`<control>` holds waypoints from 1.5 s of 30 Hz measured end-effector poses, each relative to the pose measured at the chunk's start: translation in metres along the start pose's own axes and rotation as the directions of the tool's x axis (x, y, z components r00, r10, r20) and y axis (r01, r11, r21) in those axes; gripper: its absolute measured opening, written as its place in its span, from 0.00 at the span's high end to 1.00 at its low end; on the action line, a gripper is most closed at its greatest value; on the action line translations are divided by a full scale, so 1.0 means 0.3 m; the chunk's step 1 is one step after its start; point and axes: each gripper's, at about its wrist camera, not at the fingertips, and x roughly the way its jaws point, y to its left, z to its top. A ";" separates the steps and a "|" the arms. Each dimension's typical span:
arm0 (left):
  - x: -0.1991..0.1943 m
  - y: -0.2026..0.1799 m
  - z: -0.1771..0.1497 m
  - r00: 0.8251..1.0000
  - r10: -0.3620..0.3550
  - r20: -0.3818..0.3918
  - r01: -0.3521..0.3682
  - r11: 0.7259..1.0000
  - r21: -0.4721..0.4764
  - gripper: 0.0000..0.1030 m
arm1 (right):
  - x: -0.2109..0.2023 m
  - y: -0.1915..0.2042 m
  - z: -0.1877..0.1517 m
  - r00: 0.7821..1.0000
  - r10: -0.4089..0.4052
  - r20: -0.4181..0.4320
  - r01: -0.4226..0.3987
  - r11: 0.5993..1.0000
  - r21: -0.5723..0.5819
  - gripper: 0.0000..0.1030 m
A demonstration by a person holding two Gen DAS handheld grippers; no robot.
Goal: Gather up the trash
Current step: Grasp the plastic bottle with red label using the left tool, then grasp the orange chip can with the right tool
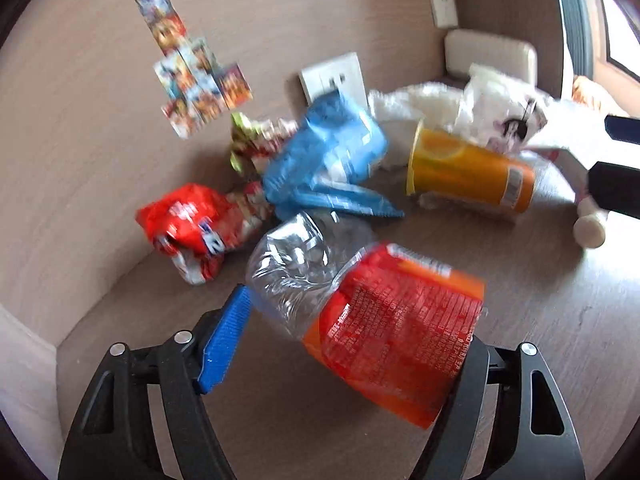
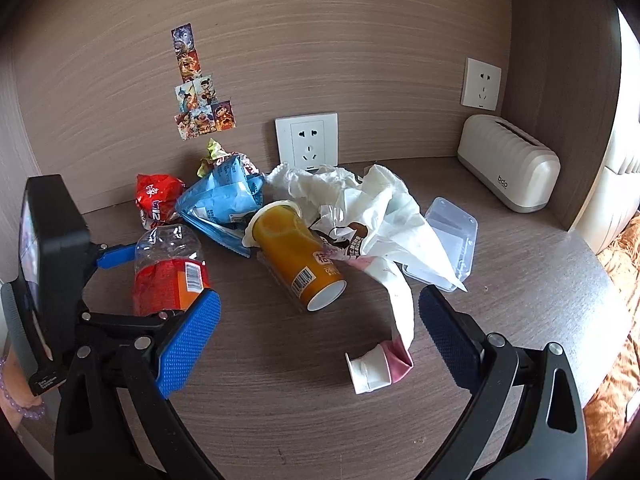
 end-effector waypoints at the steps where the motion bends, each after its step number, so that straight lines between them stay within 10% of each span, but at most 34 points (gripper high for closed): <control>1: -0.009 0.005 0.003 1.000 0.005 0.012 -0.005 1.000 0.003 0.31 | 0.002 0.002 0.000 1.000 -0.001 -0.001 0.001 1.000 -0.003 0.04; 4: -0.024 0.035 0.008 1.000 -0.008 0.008 0.008 1.000 -0.015 0.78 | 0.012 0.008 0.002 1.000 0.009 -0.003 -0.009 1.000 -0.007 0.04; 29: -0.029 0.163 0.050 0.991 -0.129 0.038 0.129 0.992 -0.009 0.94 | 0.240 0.163 0.084 0.998 -0.019 -0.062 0.006 0.979 -0.205 0.04; 35: -0.034 0.190 0.056 0.989 -0.143 0.040 0.143 0.990 -0.012 0.94 | 0.363 0.184 0.080 0.986 -0.087 -0.141 0.046 0.962 -0.269 0.50; 45: -0.155 0.189 0.114 0.981 -0.161 0.110 0.162 0.987 0.004 0.94 | 0.122 0.171 0.135 0.999 -0.017 -0.041 0.011 0.990 -0.141 0.53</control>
